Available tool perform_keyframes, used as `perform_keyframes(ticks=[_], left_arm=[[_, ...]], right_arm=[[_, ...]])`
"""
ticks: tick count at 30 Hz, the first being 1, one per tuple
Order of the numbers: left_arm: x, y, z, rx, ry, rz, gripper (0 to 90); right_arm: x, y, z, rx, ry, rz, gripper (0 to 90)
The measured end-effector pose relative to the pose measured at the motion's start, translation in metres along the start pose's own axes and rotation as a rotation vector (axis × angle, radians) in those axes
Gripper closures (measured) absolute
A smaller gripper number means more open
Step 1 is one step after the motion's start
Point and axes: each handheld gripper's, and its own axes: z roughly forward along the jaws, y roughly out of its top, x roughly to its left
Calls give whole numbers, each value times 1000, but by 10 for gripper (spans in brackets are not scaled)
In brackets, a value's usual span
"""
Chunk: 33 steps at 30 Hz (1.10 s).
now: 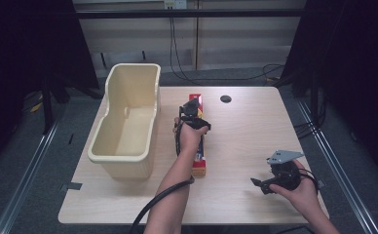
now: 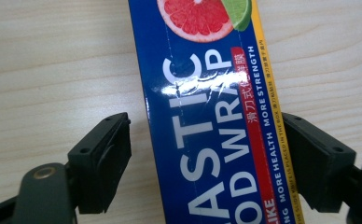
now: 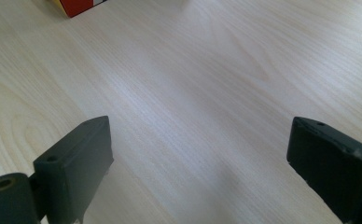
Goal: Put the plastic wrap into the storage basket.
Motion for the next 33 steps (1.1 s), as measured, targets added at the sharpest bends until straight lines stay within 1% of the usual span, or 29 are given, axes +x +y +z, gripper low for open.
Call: perform_keyframes(ticks=[1,2,3,4,6,8,9,11,13,14,15,16,18,20,21,22,23,24,26,27,29,30,31,32,33], left_arm=[[0,0,0,4,-1,6,218],[-1,1,0,0,-13,-1,240],[-2,1,0,1,-11,4,266],[-3,1,0,2,-7,25,291],[-3,1,0,7,-3,17,298],[-1,1,0,8,-15,-6,308],[-1,1,0,11,-17,-10,314],[-1,2,-2,26,-11,-8,335],[-2,2,-4,42,-6,6,356],[-3,2,-6,63,7,9,369],[-2,1,-7,66,7,17,383],[-2,0,-8,73,1,16,395],[-1,-1,-9,85,-5,32,401],[-1,-3,-11,100,-17,29,405],[0,-3,-12,109,-19,38,406],[-1,-4,-13,114,-23,29,407],[-1,-4,-14,119,-25,40,408],[-1,-4,-17,128,-30,51,409],[-2,-3,-21,135,-37,49,410],[-3,-3,-23,140,-37,60,411],[-5,-2,-28,150,-33,67,411],[-6,-2,-30,146,-43,72,411],[-5,-1,-33,162,-49,73,412],[-6,-2,-36,175,-61,56,412],[-6,-1,-37,182,-64,75,413]], right_arm=[[0,0,0,-3,0,-2,66],[-1,0,-1,-3,2,0,67],[-1,0,-1,-4,5,2,67],[-1,0,-2,-4,6,5,67],[-1,0,-2,-6,2,4,67],[0,0,-3,-2,-3,9,67],[1,0,-3,-2,-5,9,67],[1,0,-3,-4,-2,7,67],[0,0,-3,-5,-2,4,67],[1,0,-3,-7,-3,4,67],[0,0,-2,-7,-1,1,67],[0,0,-2,-5,-1,-1,67],[0,1,-2,-9,2,3,67],[0,1,-2,-13,6,-5,67],[1,1,-3,-10,5,5,67],[1,1,-3,-11,5,5,67],[1,2,-3,-13,5,5,67],[1,2,-3,-14,6,2,66],[2,2,-2,-20,5,-9,65],[1,2,-2,-19,8,-13,64],[2,2,-1,-22,6,-13,63],[2,2,-2,-21,5,-14,62],[2,2,-2,-22,6,-6,62],[2,2,-2,-27,10,-2,61],[2,2,-3,-25,8,5,61]])
